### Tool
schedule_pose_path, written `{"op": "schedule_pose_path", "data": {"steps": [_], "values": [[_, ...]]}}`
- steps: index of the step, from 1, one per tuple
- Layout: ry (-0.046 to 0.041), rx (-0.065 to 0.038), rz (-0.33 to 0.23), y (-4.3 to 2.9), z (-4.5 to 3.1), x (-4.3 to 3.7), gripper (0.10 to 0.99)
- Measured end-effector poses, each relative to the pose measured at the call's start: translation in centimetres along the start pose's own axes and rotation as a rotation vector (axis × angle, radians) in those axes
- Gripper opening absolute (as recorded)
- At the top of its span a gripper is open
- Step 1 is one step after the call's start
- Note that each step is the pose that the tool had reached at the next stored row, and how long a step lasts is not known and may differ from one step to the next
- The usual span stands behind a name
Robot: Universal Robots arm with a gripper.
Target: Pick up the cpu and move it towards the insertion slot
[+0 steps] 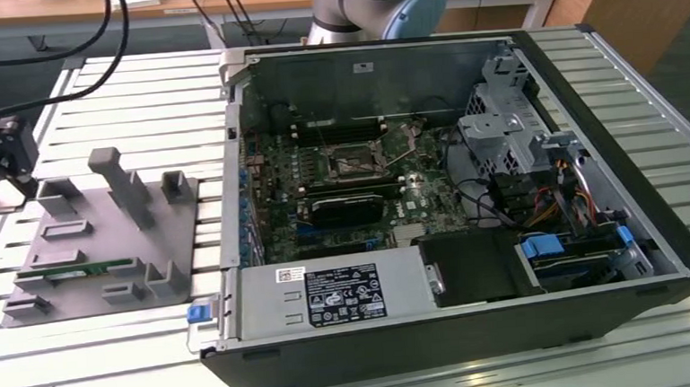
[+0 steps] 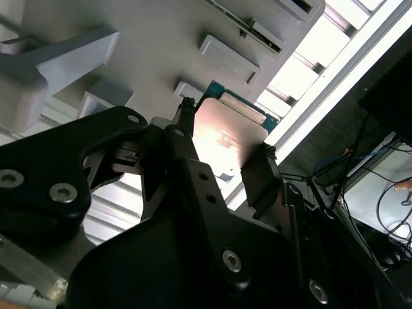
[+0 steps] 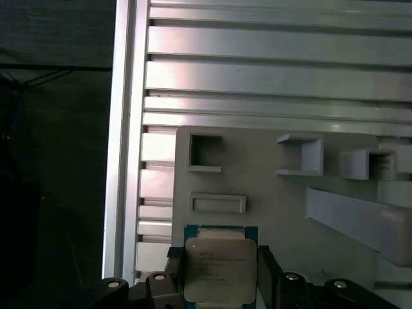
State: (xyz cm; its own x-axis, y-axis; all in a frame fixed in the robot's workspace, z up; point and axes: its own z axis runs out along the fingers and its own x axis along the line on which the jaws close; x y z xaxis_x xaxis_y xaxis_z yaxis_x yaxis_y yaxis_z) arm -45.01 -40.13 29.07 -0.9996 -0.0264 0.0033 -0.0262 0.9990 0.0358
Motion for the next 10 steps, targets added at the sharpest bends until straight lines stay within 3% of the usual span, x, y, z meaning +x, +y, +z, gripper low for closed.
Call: {"op": "schedule_pose_path", "data": {"steps": [10], "values": [[-0.0001, 0.0, 0.0, 0.16, -3.67, 0.01, 0.541]]}}
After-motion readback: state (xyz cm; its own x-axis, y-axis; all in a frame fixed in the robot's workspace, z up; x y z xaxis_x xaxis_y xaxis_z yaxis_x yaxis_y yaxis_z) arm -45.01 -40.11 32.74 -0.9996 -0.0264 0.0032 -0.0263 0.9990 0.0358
